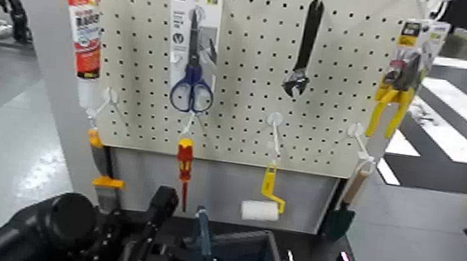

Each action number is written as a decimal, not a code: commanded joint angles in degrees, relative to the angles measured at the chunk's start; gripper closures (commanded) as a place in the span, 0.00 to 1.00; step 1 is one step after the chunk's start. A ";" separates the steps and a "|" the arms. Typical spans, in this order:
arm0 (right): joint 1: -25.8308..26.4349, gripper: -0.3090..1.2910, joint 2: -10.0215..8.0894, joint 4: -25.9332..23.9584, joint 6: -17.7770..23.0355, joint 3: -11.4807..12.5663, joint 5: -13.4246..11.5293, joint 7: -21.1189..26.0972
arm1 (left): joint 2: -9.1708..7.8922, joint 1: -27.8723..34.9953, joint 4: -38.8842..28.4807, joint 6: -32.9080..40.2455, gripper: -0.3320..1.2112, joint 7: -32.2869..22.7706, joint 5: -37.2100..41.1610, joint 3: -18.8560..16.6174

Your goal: Place the crate on the table.

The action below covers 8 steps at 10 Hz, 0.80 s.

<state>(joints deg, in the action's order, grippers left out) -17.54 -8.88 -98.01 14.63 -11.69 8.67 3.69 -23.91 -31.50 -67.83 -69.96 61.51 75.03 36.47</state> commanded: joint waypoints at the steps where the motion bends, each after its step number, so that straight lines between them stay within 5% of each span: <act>1: 0.14 0.28 0.00 0.18 0.14 -0.18 0.03 0.00 | 0.00 -1.37 1.65 0.09 0.99 1.15 -1.38 0.71; 8: 0.49 0.28 0.00 0.71 0.58 -0.70 0.38 0.00 | 0.79 -4.62 5.69 3.08 0.99 7.04 -4.63 5.01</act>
<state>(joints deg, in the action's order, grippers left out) -17.05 -8.90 -97.37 15.15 -12.34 8.98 3.69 -23.21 -36.01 -62.34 -67.14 68.47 70.64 41.22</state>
